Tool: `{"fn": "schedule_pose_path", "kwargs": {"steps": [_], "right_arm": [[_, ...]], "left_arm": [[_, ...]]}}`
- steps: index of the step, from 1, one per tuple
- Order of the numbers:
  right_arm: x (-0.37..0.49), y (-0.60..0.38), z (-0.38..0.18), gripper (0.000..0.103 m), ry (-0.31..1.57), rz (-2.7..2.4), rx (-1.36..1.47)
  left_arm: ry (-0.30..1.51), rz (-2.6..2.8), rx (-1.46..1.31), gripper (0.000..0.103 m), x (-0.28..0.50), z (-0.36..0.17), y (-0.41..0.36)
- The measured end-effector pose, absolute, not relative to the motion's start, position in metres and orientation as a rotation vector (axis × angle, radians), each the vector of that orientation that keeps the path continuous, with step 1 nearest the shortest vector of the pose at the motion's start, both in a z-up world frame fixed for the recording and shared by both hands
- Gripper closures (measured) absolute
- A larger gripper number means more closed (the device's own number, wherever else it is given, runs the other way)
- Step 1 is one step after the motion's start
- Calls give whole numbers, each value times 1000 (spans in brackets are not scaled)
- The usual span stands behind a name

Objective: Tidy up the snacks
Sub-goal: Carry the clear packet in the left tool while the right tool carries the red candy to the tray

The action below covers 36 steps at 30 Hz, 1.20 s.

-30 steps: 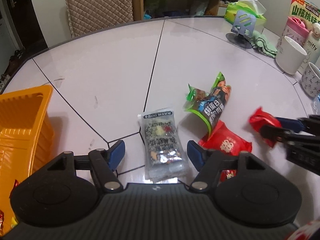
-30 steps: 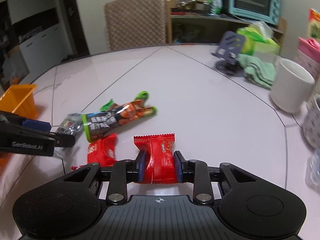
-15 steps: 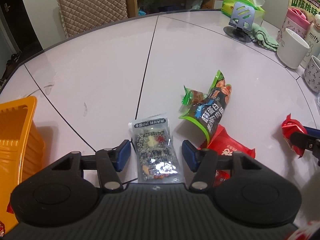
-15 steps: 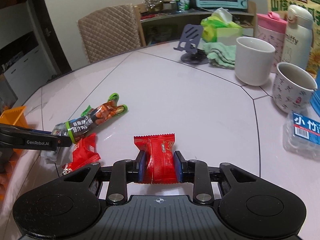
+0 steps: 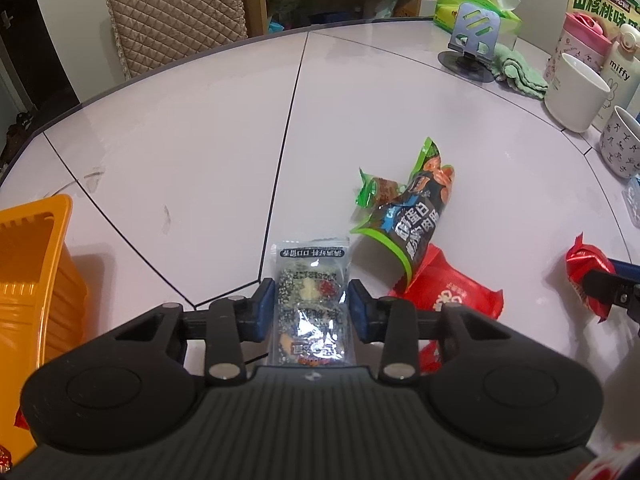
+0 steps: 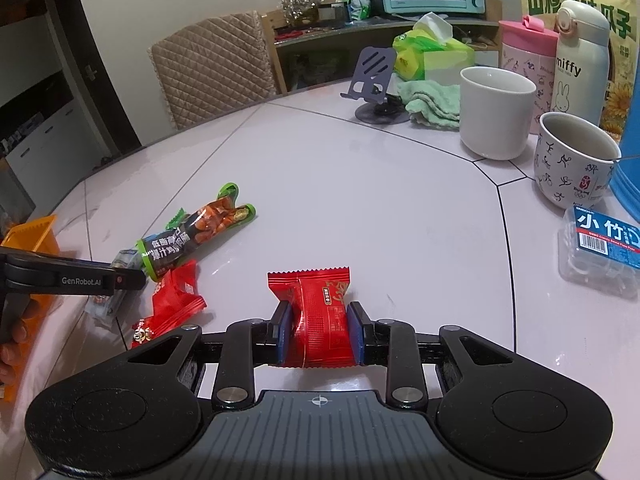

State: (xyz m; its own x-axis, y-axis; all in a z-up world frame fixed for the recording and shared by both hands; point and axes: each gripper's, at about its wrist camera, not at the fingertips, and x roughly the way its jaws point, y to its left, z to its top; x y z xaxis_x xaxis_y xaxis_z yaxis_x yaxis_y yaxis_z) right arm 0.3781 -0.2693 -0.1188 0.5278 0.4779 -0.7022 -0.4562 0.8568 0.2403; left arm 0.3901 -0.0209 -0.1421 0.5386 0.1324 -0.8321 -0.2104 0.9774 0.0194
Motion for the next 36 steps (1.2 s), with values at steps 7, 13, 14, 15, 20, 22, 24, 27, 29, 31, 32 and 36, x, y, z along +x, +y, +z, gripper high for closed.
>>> {"fn": "schedule_pose_path", "kwargs": {"steps": [7, 13, 14, 15, 20, 22, 24, 27, 29, 31, 32, 36], "right_arm": [[373, -269, -114, 73, 838, 561, 29], [365, -265, -107, 73, 826, 577, 26], [363, -264, -105, 73, 823, 581, 26], [361, -264, -103, 73, 819, 584, 27], [351, -260, -93, 73, 803, 598, 33], [346, -258, -88, 73, 796, 605, 34], [340, -257, -83, 73, 790, 610, 36], [331, -255, -75, 73, 779, 613, 45], [323, -253, -69, 73, 771, 616, 53], [314, -251, -63, 73, 764, 624, 56], [309, -250, -60, 73, 761, 630, 56], [286, -242, -48, 73, 754, 650, 43]], "left_arm": [[989, 203, -118, 68, 375, -140, -20], [974, 198, -149, 68, 356, -127, -20], [968, 193, -155, 68, 353, -123, -21], [962, 189, -160, 68, 349, -119, -21], [944, 159, -185, 68, 328, -102, -23], [939, 146, -194, 68, 320, -96, -24], [934, 135, -202, 68, 311, -90, -25], [922, 124, -219, 68, 297, -79, -24], [910, 117, -230, 68, 287, -71, -22], [901, 106, -235, 68, 278, -64, -21], [898, 101, -235, 68, 273, -61, -21], [888, 78, -243, 68, 248, -50, -17]]}}
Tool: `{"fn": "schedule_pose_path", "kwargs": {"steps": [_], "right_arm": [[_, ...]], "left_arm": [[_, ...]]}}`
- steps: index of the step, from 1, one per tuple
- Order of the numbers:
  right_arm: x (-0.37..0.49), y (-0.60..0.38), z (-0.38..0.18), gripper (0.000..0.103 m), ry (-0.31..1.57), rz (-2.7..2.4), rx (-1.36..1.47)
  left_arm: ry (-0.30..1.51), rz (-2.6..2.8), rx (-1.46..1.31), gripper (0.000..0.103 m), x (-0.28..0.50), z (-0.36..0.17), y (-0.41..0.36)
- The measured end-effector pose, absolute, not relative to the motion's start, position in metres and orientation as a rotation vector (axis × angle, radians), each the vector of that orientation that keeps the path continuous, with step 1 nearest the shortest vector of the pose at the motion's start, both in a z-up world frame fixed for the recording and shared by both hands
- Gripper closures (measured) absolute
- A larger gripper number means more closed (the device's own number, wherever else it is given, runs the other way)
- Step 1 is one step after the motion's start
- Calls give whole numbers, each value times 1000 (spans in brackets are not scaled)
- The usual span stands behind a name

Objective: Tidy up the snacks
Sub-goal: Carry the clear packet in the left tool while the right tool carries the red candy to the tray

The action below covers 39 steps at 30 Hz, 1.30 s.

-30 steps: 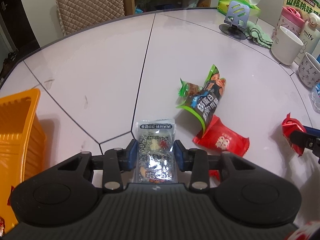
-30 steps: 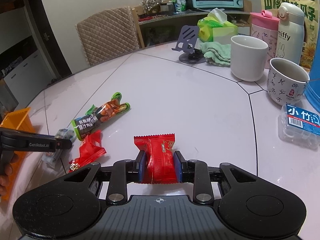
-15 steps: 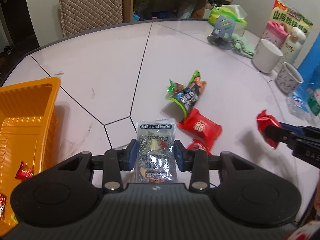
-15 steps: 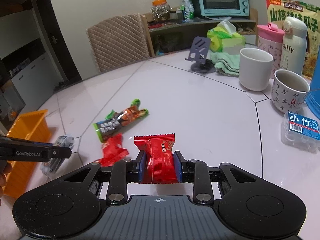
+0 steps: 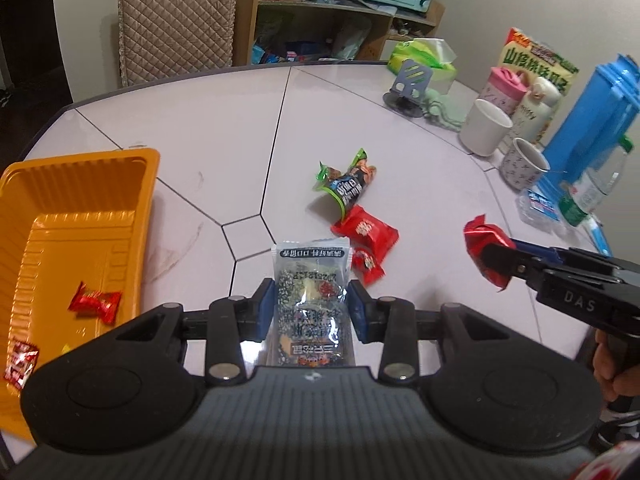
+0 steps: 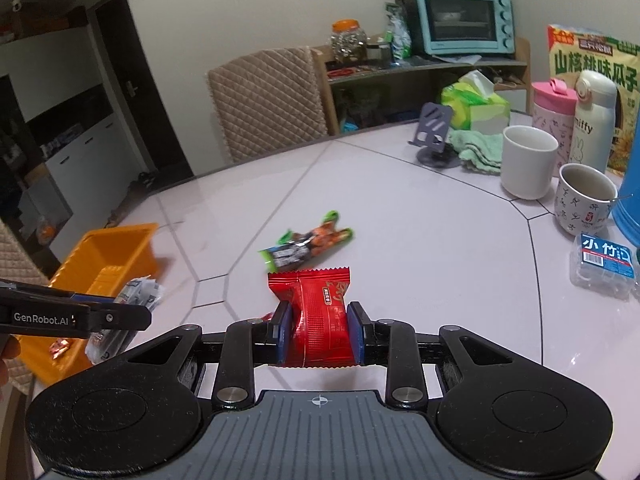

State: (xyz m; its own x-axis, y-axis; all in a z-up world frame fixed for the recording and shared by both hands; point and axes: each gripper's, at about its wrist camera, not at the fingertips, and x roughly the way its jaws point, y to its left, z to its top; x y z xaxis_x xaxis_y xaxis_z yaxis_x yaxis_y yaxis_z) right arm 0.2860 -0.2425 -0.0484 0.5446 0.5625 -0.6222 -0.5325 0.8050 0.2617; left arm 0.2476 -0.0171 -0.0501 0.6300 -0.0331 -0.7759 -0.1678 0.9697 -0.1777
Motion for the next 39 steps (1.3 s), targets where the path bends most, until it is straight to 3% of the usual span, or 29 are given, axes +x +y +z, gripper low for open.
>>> {"fn": "schedule_pose_path", "kwargs": {"steps": [22, 39], "right_arm": [[148, -136, -16, 73, 785, 892, 49], [133, -37, -18, 73, 771, 916, 24]], "left_arm": [[875, 172, -314, 68, 107, -25, 77], [818, 267, -312, 68, 80, -11, 161]]}}
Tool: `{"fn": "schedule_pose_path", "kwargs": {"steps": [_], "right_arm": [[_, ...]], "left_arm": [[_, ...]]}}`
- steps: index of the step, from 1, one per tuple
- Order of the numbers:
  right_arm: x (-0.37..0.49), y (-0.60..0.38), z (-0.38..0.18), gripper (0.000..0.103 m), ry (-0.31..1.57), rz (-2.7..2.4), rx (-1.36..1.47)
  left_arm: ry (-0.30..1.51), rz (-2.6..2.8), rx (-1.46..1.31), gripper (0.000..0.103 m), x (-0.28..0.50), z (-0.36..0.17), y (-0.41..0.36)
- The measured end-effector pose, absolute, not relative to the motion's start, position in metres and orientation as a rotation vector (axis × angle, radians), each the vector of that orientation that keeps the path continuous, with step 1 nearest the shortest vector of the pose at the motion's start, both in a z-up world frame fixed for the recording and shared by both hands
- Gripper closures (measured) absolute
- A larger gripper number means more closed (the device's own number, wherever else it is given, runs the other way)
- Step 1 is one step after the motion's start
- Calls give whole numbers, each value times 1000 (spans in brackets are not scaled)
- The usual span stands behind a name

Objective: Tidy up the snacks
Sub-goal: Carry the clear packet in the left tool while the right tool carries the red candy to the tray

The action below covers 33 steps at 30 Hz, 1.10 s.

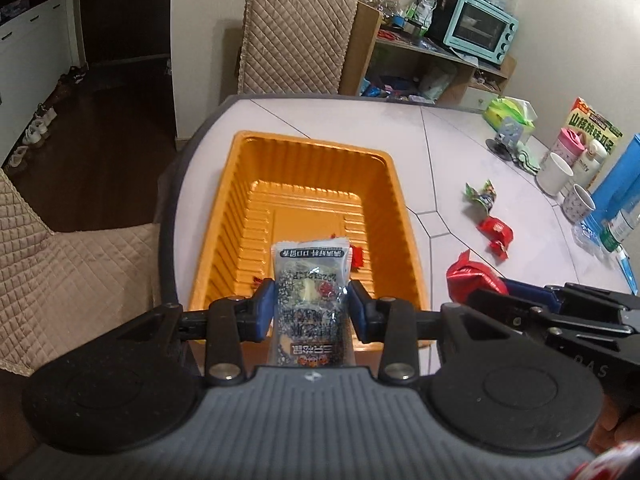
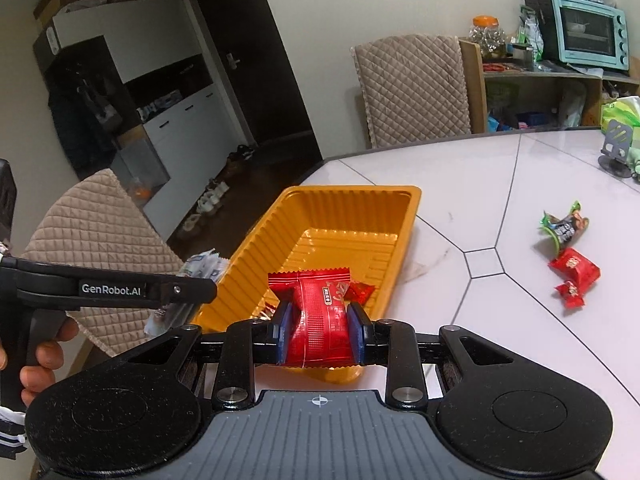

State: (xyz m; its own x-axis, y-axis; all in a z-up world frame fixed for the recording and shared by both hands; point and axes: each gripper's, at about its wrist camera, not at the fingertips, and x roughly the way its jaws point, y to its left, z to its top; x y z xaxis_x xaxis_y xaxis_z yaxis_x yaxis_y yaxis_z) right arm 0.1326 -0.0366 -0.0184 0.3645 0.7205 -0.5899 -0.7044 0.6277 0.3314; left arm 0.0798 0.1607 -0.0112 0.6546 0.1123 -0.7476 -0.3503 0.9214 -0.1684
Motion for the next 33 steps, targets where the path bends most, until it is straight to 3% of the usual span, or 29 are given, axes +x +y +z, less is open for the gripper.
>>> {"fn": "schedule_pose_path", "kwargs": {"steps": [18, 33], "right_arm": [[170, 36, -36, 73, 784, 881, -7], [227, 66, -64, 73, 834, 813, 14]], "left_arm": [[803, 254, -233, 68, 136, -18, 207], [896, 227, -175, 67, 206, -55, 223]]}}
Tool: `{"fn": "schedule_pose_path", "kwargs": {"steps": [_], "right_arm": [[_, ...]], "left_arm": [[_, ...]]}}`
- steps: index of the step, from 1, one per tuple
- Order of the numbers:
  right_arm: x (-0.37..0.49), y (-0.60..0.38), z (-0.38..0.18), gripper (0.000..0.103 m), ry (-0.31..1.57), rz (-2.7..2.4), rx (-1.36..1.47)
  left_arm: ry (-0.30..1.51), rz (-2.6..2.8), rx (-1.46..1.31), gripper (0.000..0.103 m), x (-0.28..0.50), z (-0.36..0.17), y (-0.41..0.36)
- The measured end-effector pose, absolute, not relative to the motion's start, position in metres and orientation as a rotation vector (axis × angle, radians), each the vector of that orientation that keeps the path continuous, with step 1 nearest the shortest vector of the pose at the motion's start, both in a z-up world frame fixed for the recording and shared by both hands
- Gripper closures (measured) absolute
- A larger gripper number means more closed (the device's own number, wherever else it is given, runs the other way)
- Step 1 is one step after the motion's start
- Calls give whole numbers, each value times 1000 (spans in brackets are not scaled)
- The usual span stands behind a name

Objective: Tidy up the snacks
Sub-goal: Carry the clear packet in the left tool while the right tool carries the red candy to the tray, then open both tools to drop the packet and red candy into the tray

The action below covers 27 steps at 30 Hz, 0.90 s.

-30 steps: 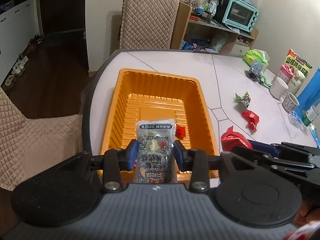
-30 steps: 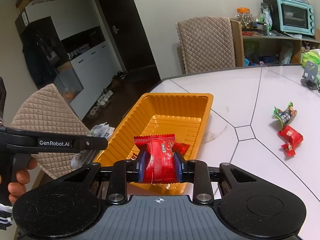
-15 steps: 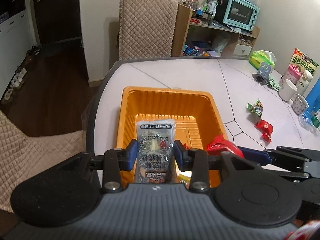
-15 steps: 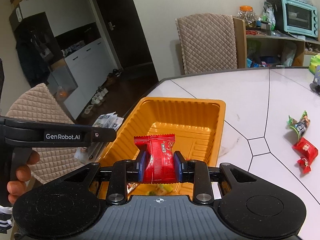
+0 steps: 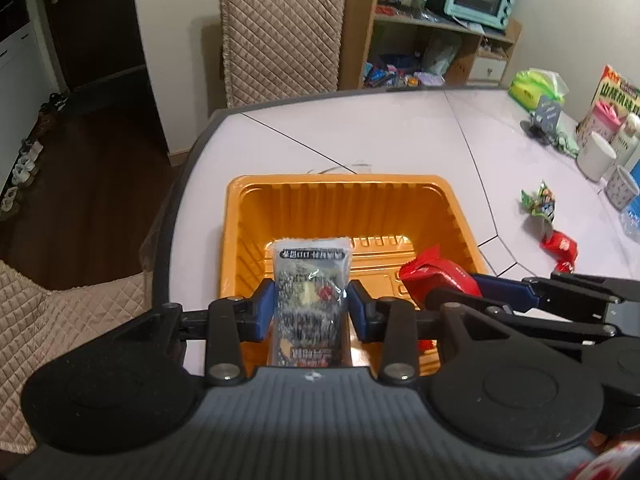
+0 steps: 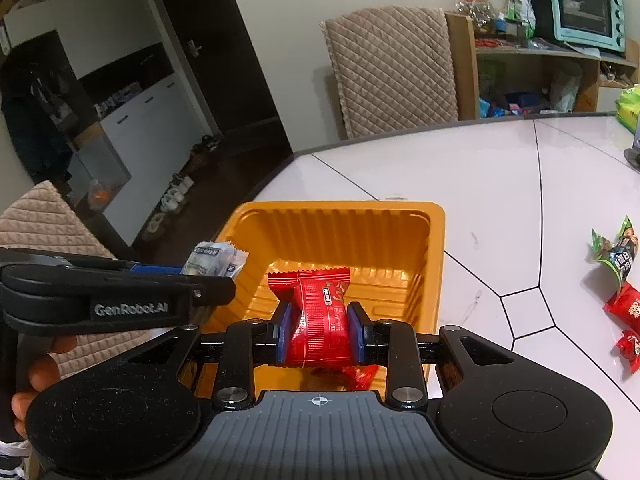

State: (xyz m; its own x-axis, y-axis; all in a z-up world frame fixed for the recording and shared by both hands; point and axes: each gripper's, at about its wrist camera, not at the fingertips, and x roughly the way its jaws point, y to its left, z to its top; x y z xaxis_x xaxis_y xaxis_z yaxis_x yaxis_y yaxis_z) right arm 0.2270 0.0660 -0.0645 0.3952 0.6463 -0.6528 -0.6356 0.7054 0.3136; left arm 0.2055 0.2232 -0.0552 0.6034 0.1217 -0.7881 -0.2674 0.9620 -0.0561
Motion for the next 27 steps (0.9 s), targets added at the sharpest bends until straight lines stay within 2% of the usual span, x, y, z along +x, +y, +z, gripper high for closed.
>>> {"fn": "schedule_pose_path", "kwargs": {"steps": [11, 18, 27], "right_arm": [[242, 67, -70, 73, 842, 783, 7], [245, 69, -69, 72, 843, 789, 9], [246, 72, -67, 72, 822, 806, 12]], "left_arm": [[959, 241, -154, 67, 233, -82, 229], [912, 242, -145, 55, 232, -68, 230], [909, 238, -170, 55, 219, -60, 231]]}}
